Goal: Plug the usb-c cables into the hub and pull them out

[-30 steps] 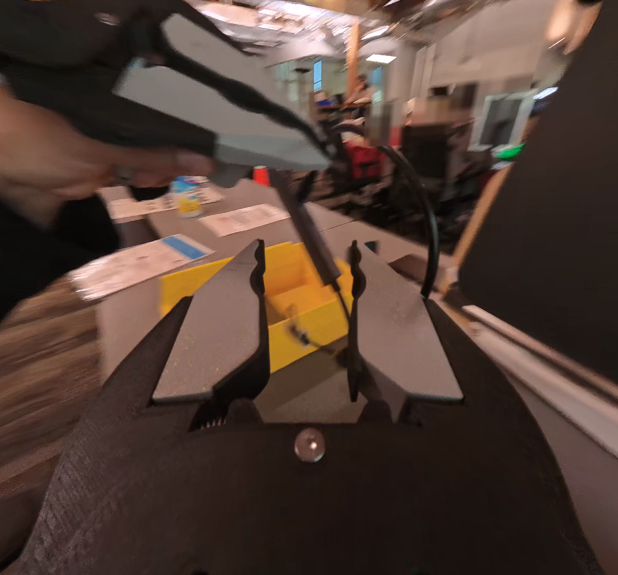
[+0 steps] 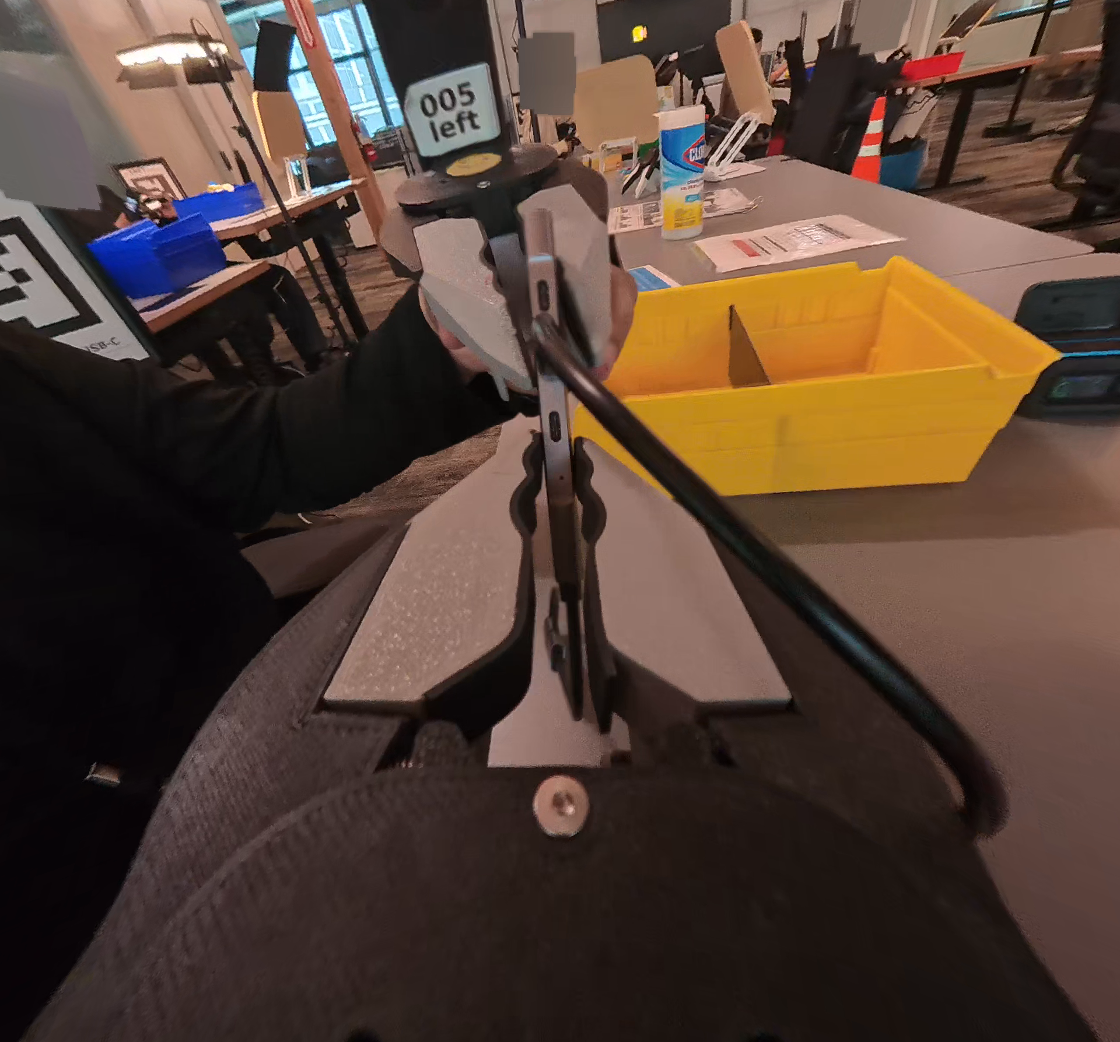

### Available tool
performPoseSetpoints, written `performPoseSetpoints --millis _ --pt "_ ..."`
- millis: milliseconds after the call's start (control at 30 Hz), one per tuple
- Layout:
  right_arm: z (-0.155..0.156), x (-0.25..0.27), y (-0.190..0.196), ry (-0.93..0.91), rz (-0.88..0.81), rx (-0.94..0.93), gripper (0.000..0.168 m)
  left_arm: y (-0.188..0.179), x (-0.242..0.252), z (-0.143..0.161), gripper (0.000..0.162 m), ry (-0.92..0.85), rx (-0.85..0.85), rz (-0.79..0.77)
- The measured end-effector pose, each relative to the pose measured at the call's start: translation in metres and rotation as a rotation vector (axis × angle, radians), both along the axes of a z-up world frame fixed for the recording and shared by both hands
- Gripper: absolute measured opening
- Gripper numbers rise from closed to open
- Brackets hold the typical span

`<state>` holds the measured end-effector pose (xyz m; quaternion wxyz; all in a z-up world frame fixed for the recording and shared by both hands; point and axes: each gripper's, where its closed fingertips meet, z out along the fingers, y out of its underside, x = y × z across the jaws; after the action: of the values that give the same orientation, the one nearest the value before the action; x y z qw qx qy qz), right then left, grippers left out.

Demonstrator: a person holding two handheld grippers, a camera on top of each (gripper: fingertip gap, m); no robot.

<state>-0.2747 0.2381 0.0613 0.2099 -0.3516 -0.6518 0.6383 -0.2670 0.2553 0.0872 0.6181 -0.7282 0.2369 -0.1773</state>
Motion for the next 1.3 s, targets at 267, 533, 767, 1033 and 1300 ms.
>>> performPoseSetpoints --millis 267,533,767,1033,1300 --pt "0.033 0.015 0.034 0.169 -0.197 -0.225 0.002 0.001 -0.004 -0.018 0.007 -0.149 -0.032 -0.007" --pt "0.026 0.002 0.010 0.170 -0.133 -0.212 0.005 -0.001 0.003 -0.011 0.007 -0.267 -0.017 -0.074" --pt "0.023 -0.003 0.011 0.137 -0.032 -0.256 0.004 0.004 0.000 -0.012 0.007 -0.300 0.067 -0.008" --pt "0.025 -0.012 0.005 0.094 0.034 -0.263 0.004 0.006 -0.004 -0.013 0.007 -0.357 0.098 0.011" --pt "0.028 -0.030 0.013 0.145 -0.015 -0.382 0.002 0.008 -0.022 -0.010 0.008 -0.444 0.226 0.122"
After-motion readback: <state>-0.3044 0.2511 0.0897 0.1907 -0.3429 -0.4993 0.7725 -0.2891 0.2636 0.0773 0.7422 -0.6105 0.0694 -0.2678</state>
